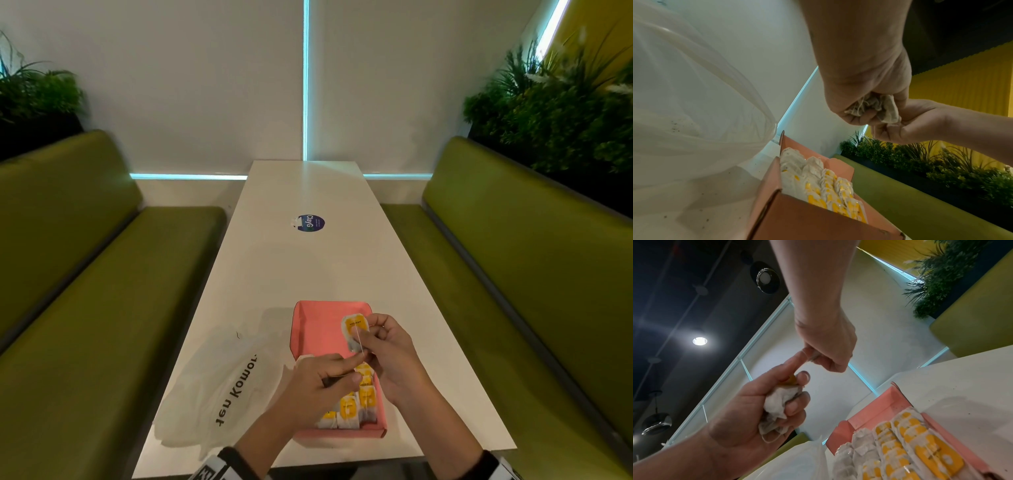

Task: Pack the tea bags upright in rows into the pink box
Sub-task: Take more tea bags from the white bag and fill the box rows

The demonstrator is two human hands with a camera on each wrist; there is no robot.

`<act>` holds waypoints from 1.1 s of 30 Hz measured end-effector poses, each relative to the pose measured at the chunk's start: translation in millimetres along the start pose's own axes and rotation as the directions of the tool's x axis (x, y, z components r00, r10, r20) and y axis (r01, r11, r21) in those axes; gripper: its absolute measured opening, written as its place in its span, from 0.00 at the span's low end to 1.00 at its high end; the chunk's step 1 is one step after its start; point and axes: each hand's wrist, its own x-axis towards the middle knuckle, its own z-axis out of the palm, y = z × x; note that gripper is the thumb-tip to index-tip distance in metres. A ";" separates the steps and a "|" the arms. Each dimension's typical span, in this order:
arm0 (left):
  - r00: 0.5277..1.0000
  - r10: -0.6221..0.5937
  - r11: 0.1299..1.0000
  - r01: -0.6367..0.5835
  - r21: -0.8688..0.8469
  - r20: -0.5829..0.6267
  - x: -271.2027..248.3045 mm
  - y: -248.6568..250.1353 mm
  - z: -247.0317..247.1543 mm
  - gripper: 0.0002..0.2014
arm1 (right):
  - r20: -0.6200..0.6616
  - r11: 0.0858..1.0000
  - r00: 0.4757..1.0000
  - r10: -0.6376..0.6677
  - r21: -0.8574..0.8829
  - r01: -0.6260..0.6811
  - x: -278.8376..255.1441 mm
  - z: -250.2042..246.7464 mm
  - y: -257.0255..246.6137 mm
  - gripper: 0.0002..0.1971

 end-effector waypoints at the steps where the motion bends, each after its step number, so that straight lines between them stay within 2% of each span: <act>1: 1.000 0.001 1.000 -0.001 -0.001 0.010 -0.7 0.4 0.4 0.15 | 0.004 1.000 1.000 -0.002 0.007 0.002 -0.1 0.1 -0.5 0.08; 3: 1.000 -0.014 0.999 0.014 -0.030 -0.007 -2.7 -1.9 -0.7 0.15 | 0.021 0.999 1.000 -0.013 0.034 0.012 -0.3 -0.6 -2.6 0.07; 5: 0.996 -0.053 0.994 0.046 -0.097 -0.072 -5.0 -4.8 -3.2 0.15 | 0.042 0.998 0.999 -0.030 0.047 0.028 -0.4 -1.9 -4.7 0.08; 8: 0.966 -0.147 0.968 0.096 -0.231 -0.211 -6.3 -7.1 -8.0 0.15 | 0.069 0.998 0.996 -0.060 0.027 0.058 -2.0 -3.0 -8.0 0.07; 11: 0.943 -0.186 0.964 0.121 -0.236 -0.277 -4.3 -4.9 -11.6 0.11 | 0.123 0.996 0.989 -0.080 -0.035 0.085 -4.5 -3.8 -11.1 0.05; 14: 0.949 -0.184 0.968 0.130 -0.215 -0.257 -0.4 0.9 -12.3 0.13 | 0.160 0.992 0.985 -0.063 -0.100 0.079 -5.4 -3.0 -10.5 0.04; 19: 0.963 -0.134 0.979 0.093 -0.181 -0.233 4.2 1.5 -8.3 0.11 | 0.194 0.991 0.979 -0.061 -0.104 0.082 -6.7 0.5 -5.6 0.10; 23: 0.949 -0.164 0.978 0.121 -0.169 -0.271 5.8 -1.6 -7.5 0.04 | 0.171 0.980 0.982 -0.085 -0.162 0.113 -6.5 -1.6 -4.8 0.10; 28: 0.960 -0.165 0.980 0.134 -0.148 -0.225 4.1 -7.8 -8.5 0.04 | 0.158 0.903 0.981 -0.112 -0.396 0.167 -4.4 -9.4 -13.6 0.16; 31: 0.967 -0.143 0.983 0.114 -0.143 -0.210 4.0 -9.6 -7.0 0.07 | 0.154 0.829 0.971 -0.183 -0.507 0.236 -3.3 -14.1 -19.3 0.10; 33: 0.968 -0.133 0.986 0.107 -0.127 -0.215 4.8 -9.1 -6.7 0.06 | 0.166 0.820 0.967 -0.192 -0.515 0.251 -2.9 -16.0 -19.3 0.08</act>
